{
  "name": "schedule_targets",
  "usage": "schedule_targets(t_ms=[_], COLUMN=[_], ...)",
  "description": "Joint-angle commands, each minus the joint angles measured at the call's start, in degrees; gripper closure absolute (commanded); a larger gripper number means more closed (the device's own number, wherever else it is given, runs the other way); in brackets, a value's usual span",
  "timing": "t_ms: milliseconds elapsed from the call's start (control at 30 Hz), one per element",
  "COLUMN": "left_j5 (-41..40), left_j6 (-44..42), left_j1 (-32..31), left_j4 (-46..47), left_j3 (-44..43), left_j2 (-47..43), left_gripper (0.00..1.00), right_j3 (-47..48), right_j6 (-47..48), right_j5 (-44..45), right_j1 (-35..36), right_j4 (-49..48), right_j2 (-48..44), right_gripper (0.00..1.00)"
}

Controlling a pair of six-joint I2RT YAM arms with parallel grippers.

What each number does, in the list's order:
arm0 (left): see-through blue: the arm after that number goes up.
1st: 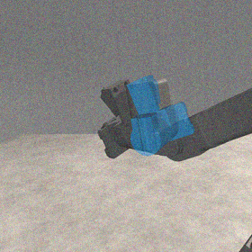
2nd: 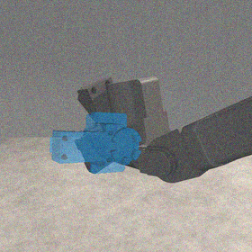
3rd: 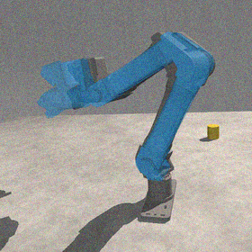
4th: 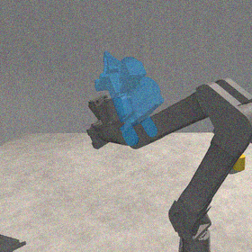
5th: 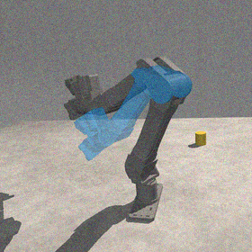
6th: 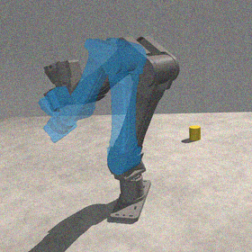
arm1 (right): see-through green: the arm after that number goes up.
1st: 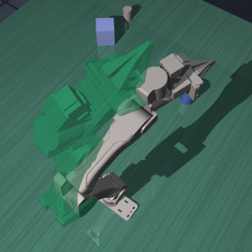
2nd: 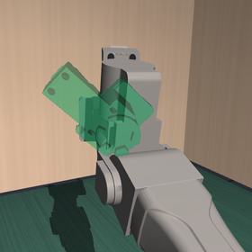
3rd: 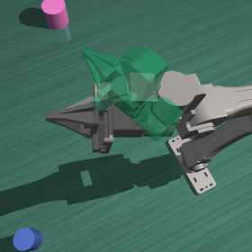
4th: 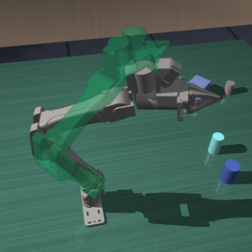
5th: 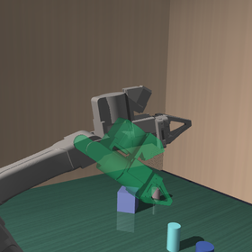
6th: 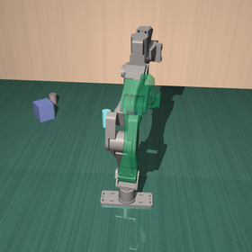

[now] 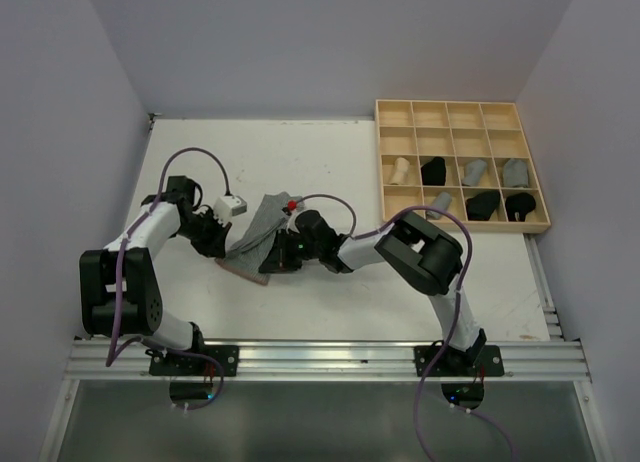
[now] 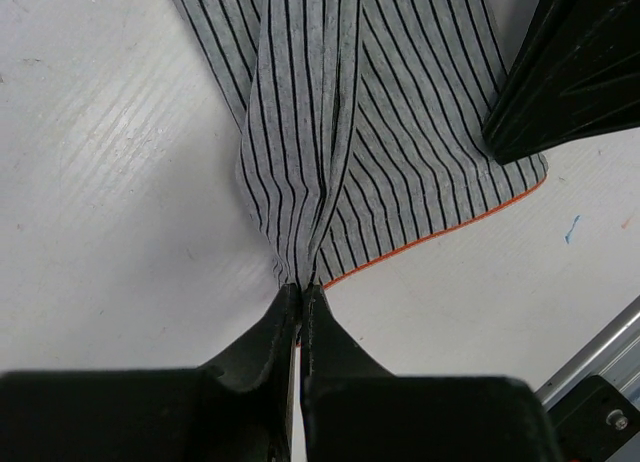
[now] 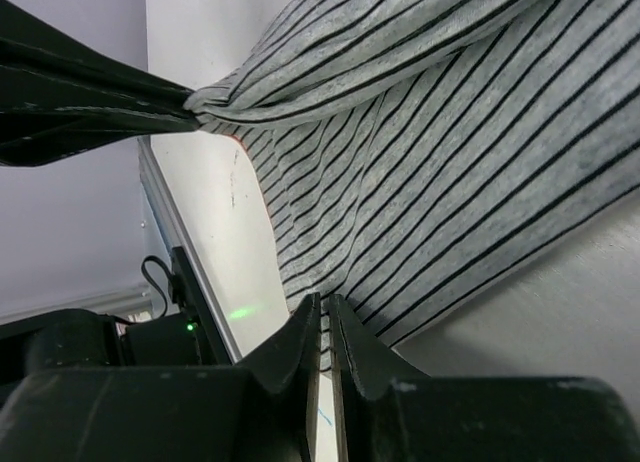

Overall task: Roll the underwear
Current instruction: Fold the underwear

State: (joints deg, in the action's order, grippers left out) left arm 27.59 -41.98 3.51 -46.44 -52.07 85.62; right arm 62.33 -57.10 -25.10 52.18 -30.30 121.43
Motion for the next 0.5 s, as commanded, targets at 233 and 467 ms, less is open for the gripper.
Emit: schedule_targets(t_ms=[233,467], left_j5=[4.57,5.28], left_j6=[0.84,3.30], left_j1=[-2.80,-9.74], left_j4=[-6.47,-6.13], left_j3=[-5.76,-3.30], left_j2=[-1.77,-1.34], left_gripper=[1.00,1.00], right_j3=[3.94,4.30], right_j6=[0.15,-0.47], right_j5=[-0.12,0.93], right_j1=[2.31,2.48], right_j4=[1.48,1.04], right_j2=[4.69,4.79], right_gripper=[0.90,0.91])
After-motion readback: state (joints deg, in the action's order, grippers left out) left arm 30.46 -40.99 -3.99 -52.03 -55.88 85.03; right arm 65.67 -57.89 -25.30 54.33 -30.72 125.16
